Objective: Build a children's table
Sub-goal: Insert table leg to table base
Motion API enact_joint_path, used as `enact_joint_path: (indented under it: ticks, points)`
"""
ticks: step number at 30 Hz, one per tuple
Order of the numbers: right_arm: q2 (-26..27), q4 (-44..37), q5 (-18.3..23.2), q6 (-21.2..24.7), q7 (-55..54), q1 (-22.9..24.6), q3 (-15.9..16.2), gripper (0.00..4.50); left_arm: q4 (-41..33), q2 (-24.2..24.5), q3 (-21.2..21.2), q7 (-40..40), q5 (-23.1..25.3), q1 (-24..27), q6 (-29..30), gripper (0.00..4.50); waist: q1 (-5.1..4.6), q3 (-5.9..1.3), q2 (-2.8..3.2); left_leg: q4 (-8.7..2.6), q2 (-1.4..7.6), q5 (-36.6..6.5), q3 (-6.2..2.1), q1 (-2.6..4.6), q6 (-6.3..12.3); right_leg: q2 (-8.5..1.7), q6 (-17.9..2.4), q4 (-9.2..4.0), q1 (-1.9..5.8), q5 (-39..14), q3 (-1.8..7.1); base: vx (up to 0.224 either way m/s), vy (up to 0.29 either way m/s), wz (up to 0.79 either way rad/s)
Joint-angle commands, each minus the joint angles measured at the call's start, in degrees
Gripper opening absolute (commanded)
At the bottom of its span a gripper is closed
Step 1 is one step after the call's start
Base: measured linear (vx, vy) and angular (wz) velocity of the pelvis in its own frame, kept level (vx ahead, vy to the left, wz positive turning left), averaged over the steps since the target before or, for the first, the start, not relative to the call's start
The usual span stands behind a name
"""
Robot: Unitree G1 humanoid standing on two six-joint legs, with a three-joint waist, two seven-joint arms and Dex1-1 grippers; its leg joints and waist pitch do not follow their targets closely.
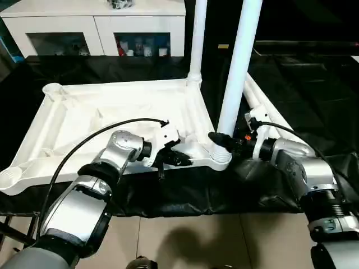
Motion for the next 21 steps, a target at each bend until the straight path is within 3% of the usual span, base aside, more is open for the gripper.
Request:
enact_joint_path:
  ticks: [1, 7, 14, 21]
  points:
    - [0.66, 3.80, 1.54, -0.37, -1.88, 2.70, -3.09, 1.89, -1.16, 0.39, 1.23, -1.48, -1.00, 0.73, 0.58, 0.00, 0.50, -4.75, -0.68, -3.83, 3.47, -11.83, -1.66, 1.45, 2.82, -4.40, -15.57, -4.02, 2.92, -10.11, 2.41, 0.000, 0.000, 0.00]
    - [2.09, 3.95, 3.09, -1.59, -2.22, 5.35, -4.79, 1.89, -1.60, 0.29, 1.74, -0.75, -1.02, 1.11, 0.67, 0.00, 0.61, -4.73, -0.50, -3.98, 3.47, -11.88, -1.72, 1.37, 2.86, -4.32, -15.49, -4.01, 2.98, -10.01, 2.31, 0.000, 0.000, 0.00]
    - [4.53, 5.38, 4.07, -5.51, -2.78, 8.90, -6.50, 1.89, -1.82, -0.10, 2.25, 1.29, -0.89, 1.45, 0.60, 0.00, 0.59, -4.44, -0.32, -4.36, 3.59, -15.07, -1.79, 1.68, 1.68, -4.48, -14.69, -4.63, 2.73, -14.04, 2.41, 0.000, 0.000, 0.00]
    - [3.41, 0.78, -0.82, -11.38, -5.08, 13.51, -4.03, 1.88, -1.33, -0.34, 2.51, 3.53, -0.51, 0.83, 0.06, 0.00, 0.58, -4.09, -0.63, -4.77, 3.55, -17.02, -1.98, 1.88, 0.88, -4.59, -12.47, -5.30, 2.50, -18.76, 2.62, 0.000, 0.000, 0.00]
